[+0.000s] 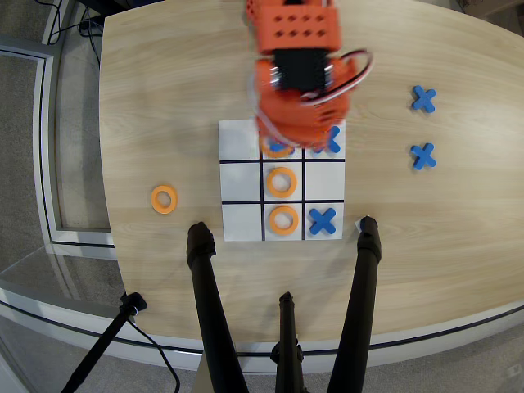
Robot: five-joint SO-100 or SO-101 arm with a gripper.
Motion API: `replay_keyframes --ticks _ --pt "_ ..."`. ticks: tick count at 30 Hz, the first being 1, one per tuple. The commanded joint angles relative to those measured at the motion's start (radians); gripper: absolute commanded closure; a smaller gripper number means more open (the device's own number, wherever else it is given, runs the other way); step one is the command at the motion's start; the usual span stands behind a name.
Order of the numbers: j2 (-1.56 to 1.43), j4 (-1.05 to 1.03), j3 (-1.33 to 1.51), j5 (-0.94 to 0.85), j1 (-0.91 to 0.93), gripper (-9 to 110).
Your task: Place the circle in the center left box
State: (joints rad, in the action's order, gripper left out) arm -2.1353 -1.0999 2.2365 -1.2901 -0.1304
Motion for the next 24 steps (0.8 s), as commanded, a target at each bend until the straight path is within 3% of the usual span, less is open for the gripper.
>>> replay_keyframes --ticks 1,10,24 --pt "-0.058 0.000 0.008 0.098 -0.147 102" --pt "0.193 0.129 -0.115 0.224 -0.310 102" --pt "0.592 0.218 -0.414 0.222 -0.204 102"
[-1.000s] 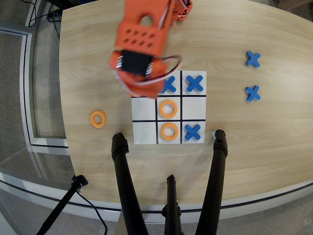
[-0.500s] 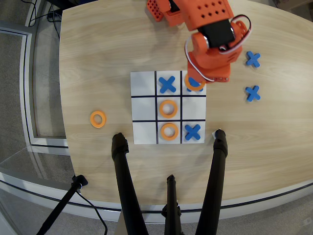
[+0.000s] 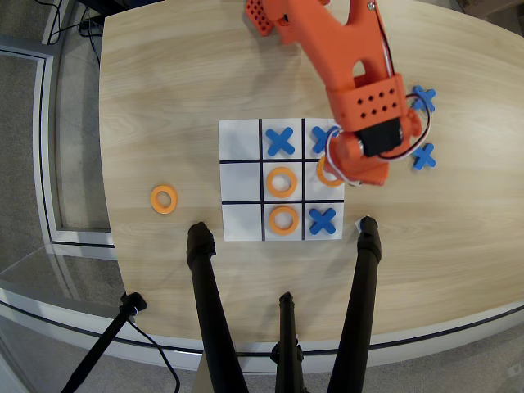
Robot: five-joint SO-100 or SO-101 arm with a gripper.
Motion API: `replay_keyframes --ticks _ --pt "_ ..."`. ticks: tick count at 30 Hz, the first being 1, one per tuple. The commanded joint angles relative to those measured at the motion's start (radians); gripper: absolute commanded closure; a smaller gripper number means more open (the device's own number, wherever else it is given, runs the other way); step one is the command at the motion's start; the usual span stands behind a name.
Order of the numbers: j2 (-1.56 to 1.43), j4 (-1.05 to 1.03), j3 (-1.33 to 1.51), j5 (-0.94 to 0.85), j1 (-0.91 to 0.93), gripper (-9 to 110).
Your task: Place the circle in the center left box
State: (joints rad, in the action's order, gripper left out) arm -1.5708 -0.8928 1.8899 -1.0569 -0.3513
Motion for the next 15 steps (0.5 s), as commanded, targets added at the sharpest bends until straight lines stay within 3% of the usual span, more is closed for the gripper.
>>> replay_keyframes --ticks 1,15 --pt "0.049 0.011 -0.084 -0.011 0.023 102" --pt "0.265 0.080 -0.158 -0.003 0.032 102"
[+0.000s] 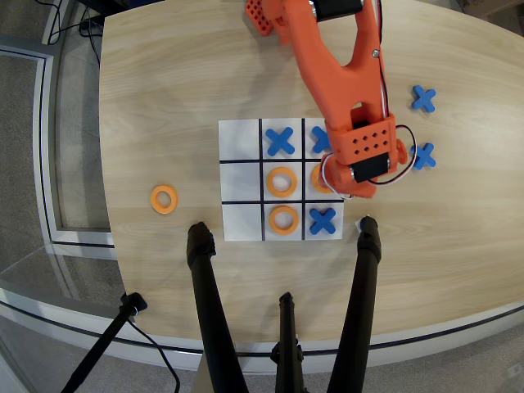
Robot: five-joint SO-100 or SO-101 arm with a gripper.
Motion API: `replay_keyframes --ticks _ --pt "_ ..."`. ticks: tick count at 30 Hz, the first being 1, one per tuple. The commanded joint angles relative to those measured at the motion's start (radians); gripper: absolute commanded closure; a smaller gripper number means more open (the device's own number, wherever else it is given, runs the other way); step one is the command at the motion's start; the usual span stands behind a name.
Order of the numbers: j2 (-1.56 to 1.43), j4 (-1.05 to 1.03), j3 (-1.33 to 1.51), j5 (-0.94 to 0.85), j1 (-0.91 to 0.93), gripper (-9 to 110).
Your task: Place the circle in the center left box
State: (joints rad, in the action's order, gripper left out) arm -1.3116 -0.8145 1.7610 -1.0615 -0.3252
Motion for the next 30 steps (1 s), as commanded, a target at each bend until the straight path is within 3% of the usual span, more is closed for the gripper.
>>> replay_keyframes --ticks 1,10,23,30 --pt "0.006 0.002 -0.032 0.002 0.005 102" --pt "0.009 -0.021 -0.049 -0.005 0.011 102" --pt "-0.014 -0.071 -0.072 -0.014 0.026 93" --pt "-0.127 -0.187 -0.094 -0.018 0.026 90"
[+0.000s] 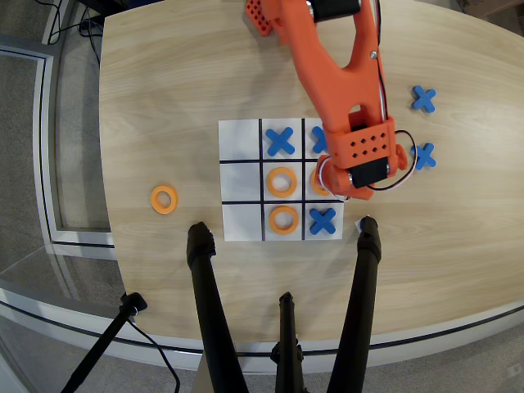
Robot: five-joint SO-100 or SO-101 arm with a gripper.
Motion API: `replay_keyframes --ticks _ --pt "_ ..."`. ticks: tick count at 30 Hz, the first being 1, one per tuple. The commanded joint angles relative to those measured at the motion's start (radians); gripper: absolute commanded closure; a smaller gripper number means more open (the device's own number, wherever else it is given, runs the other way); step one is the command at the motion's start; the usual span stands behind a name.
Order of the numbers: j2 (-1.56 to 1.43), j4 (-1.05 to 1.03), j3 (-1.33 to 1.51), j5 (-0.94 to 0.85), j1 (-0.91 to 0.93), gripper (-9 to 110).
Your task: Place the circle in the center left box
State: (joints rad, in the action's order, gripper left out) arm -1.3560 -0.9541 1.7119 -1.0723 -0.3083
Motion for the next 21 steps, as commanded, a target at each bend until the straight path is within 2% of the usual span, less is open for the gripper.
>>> replay_keyframes --ticks 1,9,21 --pt "-0.109 -0.072 -0.051 -0.008 0.009 89" --pt "-0.410 -0.239 -0.005 -0.049 0.032 89" --pt "-1.361 -0.259 0.795 -0.232 0.083 89"
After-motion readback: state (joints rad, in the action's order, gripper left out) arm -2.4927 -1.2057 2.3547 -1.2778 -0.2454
